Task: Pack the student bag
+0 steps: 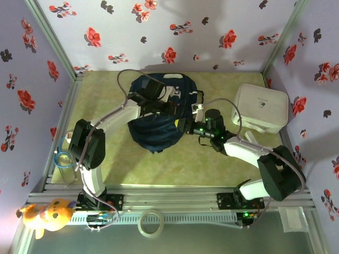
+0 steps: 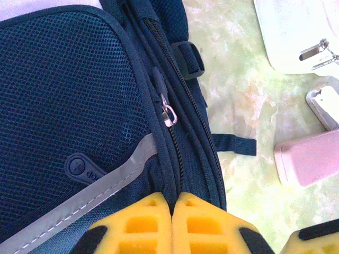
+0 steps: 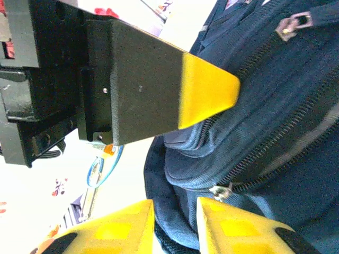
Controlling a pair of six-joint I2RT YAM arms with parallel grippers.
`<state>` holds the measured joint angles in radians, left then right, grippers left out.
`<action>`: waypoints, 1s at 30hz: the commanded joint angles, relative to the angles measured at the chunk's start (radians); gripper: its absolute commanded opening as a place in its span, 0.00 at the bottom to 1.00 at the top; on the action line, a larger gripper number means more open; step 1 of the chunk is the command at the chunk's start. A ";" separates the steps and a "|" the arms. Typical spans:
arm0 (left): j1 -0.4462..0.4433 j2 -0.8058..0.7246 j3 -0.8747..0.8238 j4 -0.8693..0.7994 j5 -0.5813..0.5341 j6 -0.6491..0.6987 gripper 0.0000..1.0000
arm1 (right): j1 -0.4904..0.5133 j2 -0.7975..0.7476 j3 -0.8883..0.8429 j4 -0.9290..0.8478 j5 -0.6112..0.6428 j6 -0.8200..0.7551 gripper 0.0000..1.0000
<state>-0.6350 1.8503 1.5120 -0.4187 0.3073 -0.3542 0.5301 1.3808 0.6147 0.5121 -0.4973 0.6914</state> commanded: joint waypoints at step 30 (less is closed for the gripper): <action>0.018 -0.187 -0.125 0.143 0.025 0.067 0.01 | -0.091 0.327 0.340 0.043 -0.076 0.533 0.54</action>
<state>-0.6216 1.7329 1.3945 -0.3485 0.2993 -0.3122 0.4320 1.6814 0.9096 0.4702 -0.5297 1.1763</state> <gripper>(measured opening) 0.039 0.536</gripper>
